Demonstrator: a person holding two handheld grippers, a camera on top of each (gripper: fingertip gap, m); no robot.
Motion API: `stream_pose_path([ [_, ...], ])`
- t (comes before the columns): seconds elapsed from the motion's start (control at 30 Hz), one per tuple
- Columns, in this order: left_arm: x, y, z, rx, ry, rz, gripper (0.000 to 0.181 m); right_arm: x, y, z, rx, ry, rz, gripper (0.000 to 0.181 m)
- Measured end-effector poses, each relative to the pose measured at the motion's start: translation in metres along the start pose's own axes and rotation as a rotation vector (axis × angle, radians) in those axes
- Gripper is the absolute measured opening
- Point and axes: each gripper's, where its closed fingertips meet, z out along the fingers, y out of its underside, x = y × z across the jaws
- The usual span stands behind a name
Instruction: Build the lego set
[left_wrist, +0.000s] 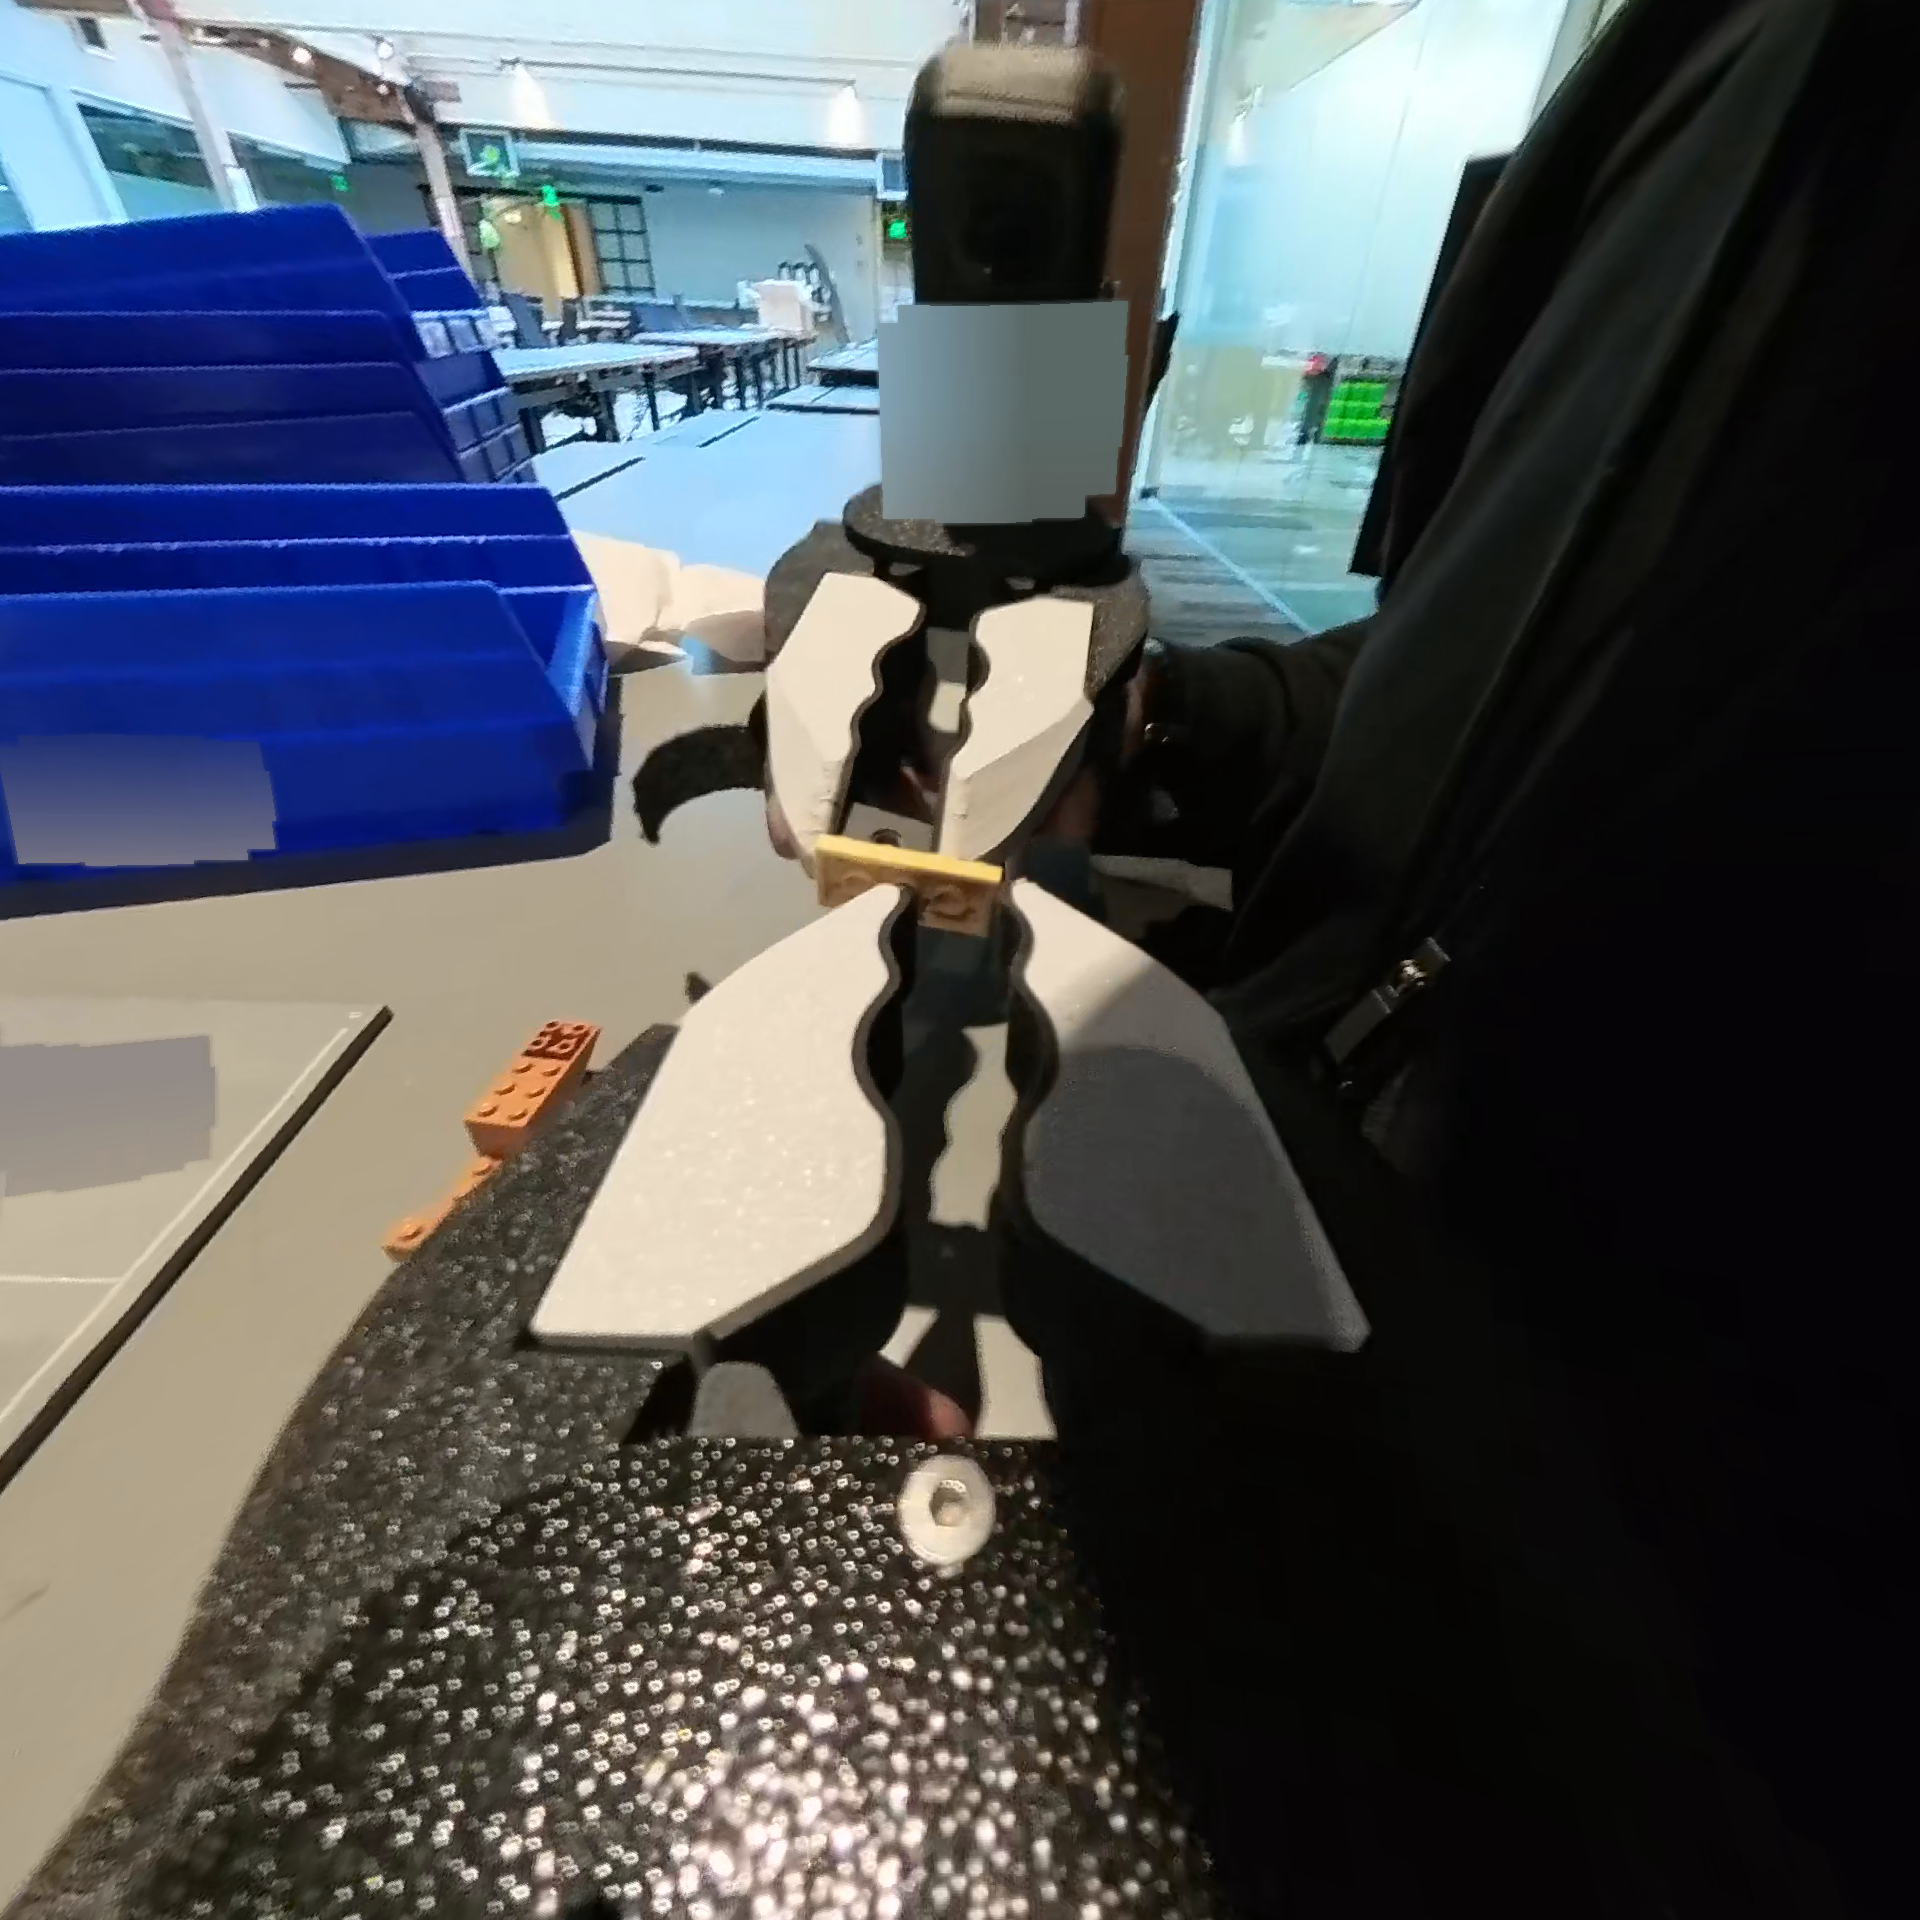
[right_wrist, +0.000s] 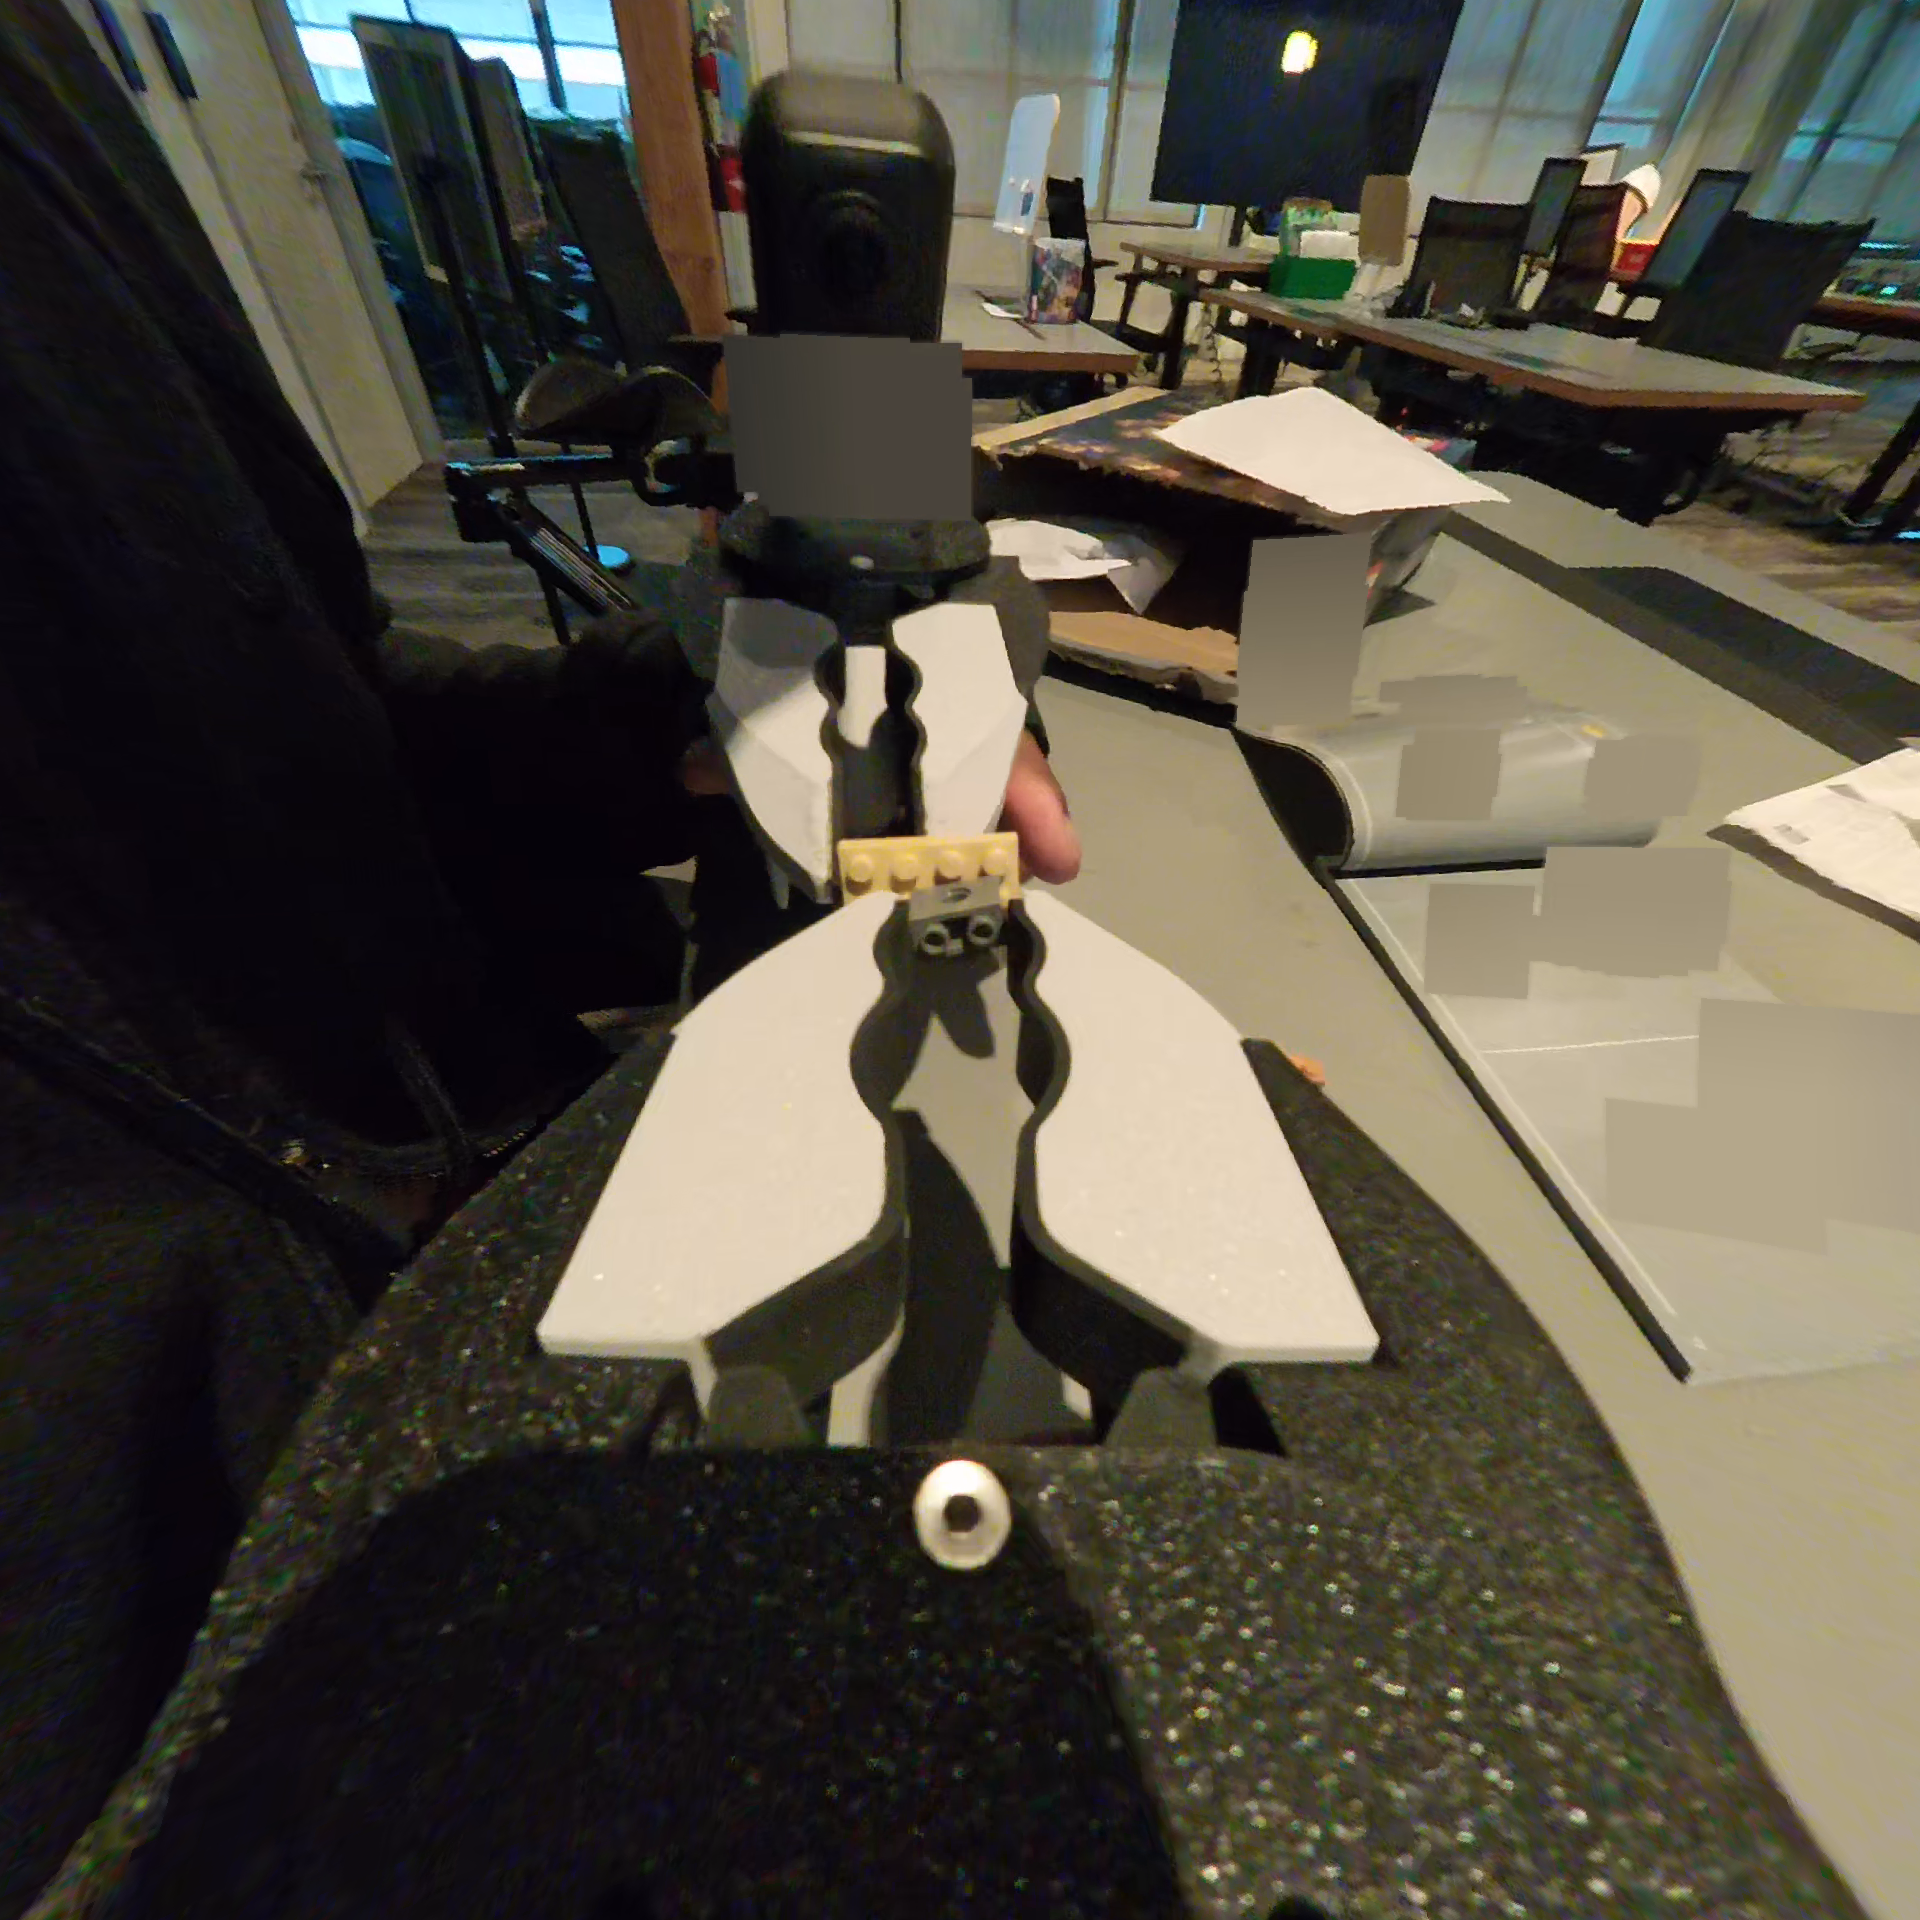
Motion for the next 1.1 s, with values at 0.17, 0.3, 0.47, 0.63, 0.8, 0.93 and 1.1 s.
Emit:
stream_pose_path([
  [0.17, 0.008, -0.007, -0.001, 0.054, 0.059, -0.031, 0.013, -0.007, -0.006, -0.002, 0.071, -0.065, 0.063, 0.017],
  [0.3, 0.015, -0.009, -0.001, 0.074, 0.103, -0.032, 0.005, -0.012, -0.009, -0.003, 0.104, -0.111, 0.098, 0.017],
  [0.47, 0.021, -0.009, 0.002, 0.07, 0.135, -0.02, 0.0, -0.015, -0.012, -0.004, 0.121, -0.128, 0.116, 0.017],
  [0.63, 0.019, -0.009, 0.002, 0.074, 0.125, -0.028, 0.0, -0.015, -0.01, -0.005, 0.133, -0.137, 0.138, 0.017],
  [0.8, 0.014, -0.011, 0.001, 0.085, 0.103, -0.041, 0.0, -0.016, -0.008, -0.005, 0.142, -0.153, 0.158, 0.017],
  [0.93, 0.013, -0.01, 0.002, 0.078, 0.091, -0.038, 0.0, -0.015, -0.007, -0.006, 0.145, -0.148, 0.151, 0.017],
  [1.1, 0.015, -0.009, 0.003, 0.073, 0.095, -0.056, 0.0, -0.015, -0.01, -0.007, 0.176, -0.139, 0.137, 0.017],
])
